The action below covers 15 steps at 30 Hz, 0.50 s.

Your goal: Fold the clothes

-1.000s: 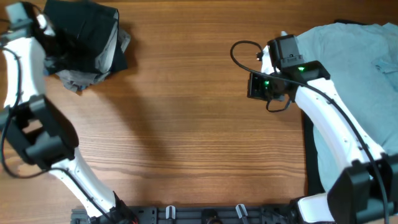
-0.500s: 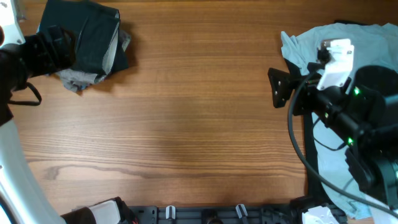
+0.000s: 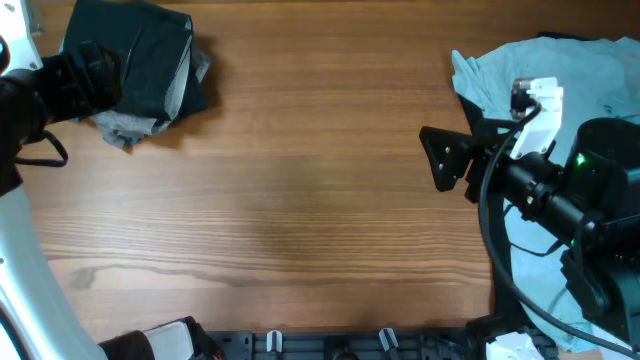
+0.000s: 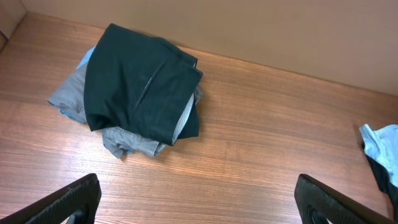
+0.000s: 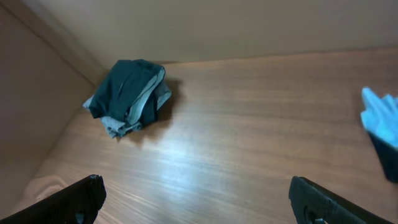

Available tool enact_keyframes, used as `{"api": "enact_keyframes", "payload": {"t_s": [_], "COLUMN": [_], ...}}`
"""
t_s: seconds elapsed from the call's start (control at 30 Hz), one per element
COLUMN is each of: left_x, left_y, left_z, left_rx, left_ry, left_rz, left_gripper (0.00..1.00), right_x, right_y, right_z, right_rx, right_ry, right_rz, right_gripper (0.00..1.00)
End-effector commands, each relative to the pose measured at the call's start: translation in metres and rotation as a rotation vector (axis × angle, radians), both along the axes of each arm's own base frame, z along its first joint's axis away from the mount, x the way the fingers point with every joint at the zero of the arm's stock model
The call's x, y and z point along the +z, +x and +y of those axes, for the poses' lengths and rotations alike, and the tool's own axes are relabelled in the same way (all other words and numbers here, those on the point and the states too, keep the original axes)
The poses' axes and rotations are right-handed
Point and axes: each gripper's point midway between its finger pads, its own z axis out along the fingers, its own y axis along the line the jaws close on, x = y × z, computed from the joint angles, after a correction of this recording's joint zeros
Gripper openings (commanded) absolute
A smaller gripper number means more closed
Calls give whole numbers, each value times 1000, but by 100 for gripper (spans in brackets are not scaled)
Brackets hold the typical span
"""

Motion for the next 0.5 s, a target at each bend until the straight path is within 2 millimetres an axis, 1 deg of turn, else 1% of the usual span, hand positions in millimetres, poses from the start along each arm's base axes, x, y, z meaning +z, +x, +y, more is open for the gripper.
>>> {"api": "enact_keyframes", "payload": {"t_s": [0.0, 0.03, 0.1, 0.13, 0.17, 0.2, 0.23, 0.33, 0.43, 0.47], "left_x": [-2, -2, -2, -2, -2, -2, -2, -2, -2, -2], "left_y": [0, 0, 0, 0, 0, 0, 0, 0, 0, 0], "left_z": [3, 3, 3, 3, 3, 3, 3, 3, 3, 3], "left_rx": [-2, -2, -2, -2, -2, -2, -2, -2, -2, -2], "left_ry": [21, 21, 21, 21, 21, 21, 21, 21, 21, 22], "left_rz": [6, 6, 6, 6, 6, 6, 6, 6, 6, 6], "left_gripper": [100, 100, 100, 100, 100, 100, 100, 100, 100, 100], "right_x": [13, 18, 24, 23, 17, 11, 0, -44, -90, -102], "right_y": [-4, -5, -8, -9, -11, -13, -17, -27, -31, -31], "right_z": [0, -1, -2, -5, -11, -13, -15, -23, -32, -34], "right_rx": [116, 151, 169, 162, 136, 129, 119, 94, 35, 15], "right_ry": [-204, -278, -353, -388, -421, -431, -432, -423, -365, -340], "right_rz": [-191, -286, -418, -488, -532, -546, -564, -571, -538, -532], "right_gripper": [100, 100, 100, 100, 100, 100, 100, 100, 100, 100]}}
